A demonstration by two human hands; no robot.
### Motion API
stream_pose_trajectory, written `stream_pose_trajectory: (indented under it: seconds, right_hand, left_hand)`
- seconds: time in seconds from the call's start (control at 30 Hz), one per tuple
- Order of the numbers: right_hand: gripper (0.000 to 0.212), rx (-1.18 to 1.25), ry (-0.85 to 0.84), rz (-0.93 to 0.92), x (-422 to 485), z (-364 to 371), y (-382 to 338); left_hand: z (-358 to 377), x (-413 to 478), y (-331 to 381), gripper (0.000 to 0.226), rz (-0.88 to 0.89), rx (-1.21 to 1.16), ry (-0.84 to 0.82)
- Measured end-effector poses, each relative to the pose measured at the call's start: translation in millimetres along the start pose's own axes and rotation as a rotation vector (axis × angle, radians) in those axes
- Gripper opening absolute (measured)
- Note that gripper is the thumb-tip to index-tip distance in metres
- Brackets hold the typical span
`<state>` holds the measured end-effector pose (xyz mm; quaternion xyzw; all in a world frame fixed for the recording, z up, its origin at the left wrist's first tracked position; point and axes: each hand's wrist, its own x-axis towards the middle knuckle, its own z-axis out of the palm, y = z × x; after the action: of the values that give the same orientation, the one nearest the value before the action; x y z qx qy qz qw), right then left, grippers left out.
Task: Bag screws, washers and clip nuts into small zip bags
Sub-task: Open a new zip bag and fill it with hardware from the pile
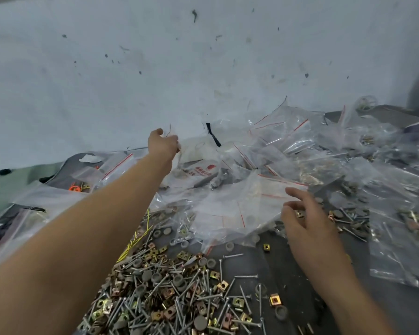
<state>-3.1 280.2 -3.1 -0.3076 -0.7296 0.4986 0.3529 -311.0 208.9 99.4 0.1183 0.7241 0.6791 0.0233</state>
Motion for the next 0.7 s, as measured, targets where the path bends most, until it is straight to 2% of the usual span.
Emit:
stream_pose_trajectory:
  seconds: [0.07,0.13,0.2,0.23,0.27,0.37,0.47,0.53,0.6,0.7]
  right_hand:
    - [0.034,0.02,-0.01,0.007,-2.3,2.0,-2.2]
    - [0.034,0.039,-0.018,0.018,-3.9,3.9,-4.4]
    - [0.034,0.042,-0.03,0.027,-5.3,4.6,-5.2]
    - [0.034,0.039,-0.035,0.034,-5.0,4.3,-4.6]
    - [0.035,0.032,-0.039,0.041,-4.3,3.9,-3.5]
    - [0.036,0.003,-0.055,0.052,-4.1,3.5,0.7]
    - [0.037,-0.007,-0.061,0.052,-2.4,3.2,3.5]
    - [0.036,-0.004,-0.064,0.052,0.4,3.5,5.8]
    - [0.037,-0.003,-0.065,0.049,3.5,3.8,7.9]
    - [0.037,-0.013,-0.057,0.045,8.4,3.2,11.5]
  left_hand:
    - [-2.7,-10.9,0.0,0.056,0.014,-0.009,-0.073]
    - [-3.2,-28.6,0.4,0.052,0.01,0.0,-0.388]
    - [-4.1,-43.5,-4.3,0.042,0.049,0.211,-0.755]
    - [-3.3,-45.7,-9.2,0.04,0.1,0.342,-0.833]
    - [-2.5,-45.4,-14.1,0.038,0.165,0.475,-0.808]
    - [-8.5,-30.6,-36.4,0.041,0.35,0.953,-0.508]
    - [-11.8,-18.5,-62.7,0.068,0.298,1.144,-0.55]
    - [-10.1,-11.7,-78.4,0.078,0.25,1.232,-0.591]
    - [-6.6,-6.4,-89.0,0.066,0.222,1.251,-0.51]
    - [0.0,-1.4,-96.5,0.029,0.308,1.283,-0.348]
